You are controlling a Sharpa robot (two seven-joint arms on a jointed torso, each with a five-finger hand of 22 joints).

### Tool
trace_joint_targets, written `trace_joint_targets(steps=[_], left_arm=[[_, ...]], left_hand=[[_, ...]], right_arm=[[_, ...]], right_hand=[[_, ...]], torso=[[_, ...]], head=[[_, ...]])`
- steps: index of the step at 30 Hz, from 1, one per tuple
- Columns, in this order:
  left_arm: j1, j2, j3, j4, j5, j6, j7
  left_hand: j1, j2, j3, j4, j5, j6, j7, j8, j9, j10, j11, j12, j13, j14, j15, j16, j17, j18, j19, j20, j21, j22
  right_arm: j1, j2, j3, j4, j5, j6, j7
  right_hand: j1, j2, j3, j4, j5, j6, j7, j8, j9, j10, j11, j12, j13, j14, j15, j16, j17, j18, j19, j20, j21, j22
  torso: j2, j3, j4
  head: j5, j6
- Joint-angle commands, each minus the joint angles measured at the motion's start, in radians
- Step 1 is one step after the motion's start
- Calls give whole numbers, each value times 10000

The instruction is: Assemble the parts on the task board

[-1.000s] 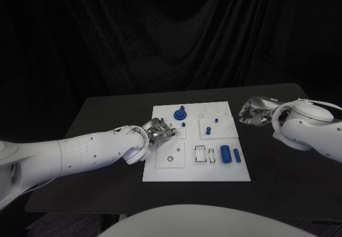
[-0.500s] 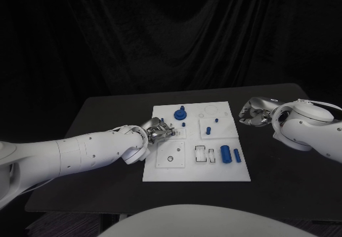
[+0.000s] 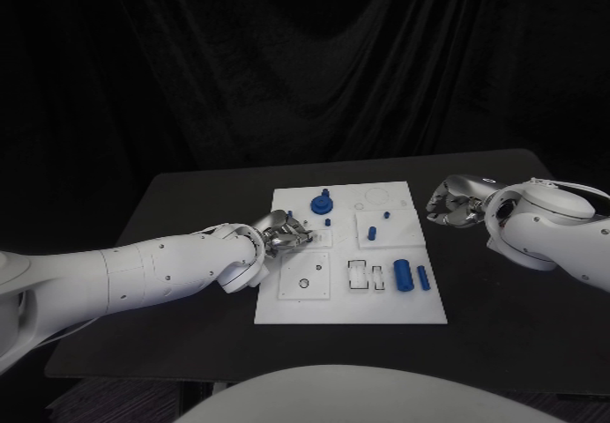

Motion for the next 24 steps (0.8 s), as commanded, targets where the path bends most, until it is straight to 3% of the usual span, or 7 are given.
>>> trace_joint_targets(steps=[1, 19, 24], left_arm=[[-23, 34, 0, 3, 336, 264, 258], [-30, 70, 0, -29, 413, 76, 93], [-37, 52, 0, 15, 351, -427, -153]], left_hand=[[33, -5, 62, 12, -57, 25, 28, -48, -9, 1058, 81, -43, 2631, 1075, 77, 26, 2633, -16, 43, 57, -51, 1640], [52, -43, 161, -14, -42, 15, 35, -89, -6, 1058, 92, -43, 2631, 1075, 90, 26, 2633, -23, 42, 70, -19, 1650], [-6, -252, 230, -23, -586, 110, 32, -131, 57, 1058, 92, -43, 2631, 1075, 80, 26, 2633, -73, 155, 71, 283, 1725]], right_arm=[[-29, -11, 6, 1, 8, 125, -191], [-47, -12, 6, 0, 9, 225, -235], [-57, -29, 6, 9, 9, 259, -240]], right_hand=[[-110, 16, 47, -14, 42, -38, -45, -27, -13, -51, -25, -39, 1385, 403, -16, -49, 53, 161, -24, -20, -63, 1690], [-110, 16, 47, -14, 42, -38, -45, -27, -13, -51, -25, -39, 1385, 403, -16, -49, 53, 161, -24, -20, -63, 1690], [-124, 20, 56, -8, 44, -53, -47, -35, -23, -48, -27, -38, 1389, 400, -20, -57, 40, 163, -27, -24, -77, 1687]], torso=[[-1, 0, -6], [-2, -4, 4], [1, -9, -1]], head=[[-12, -2], [17, -2], [29, -2]])
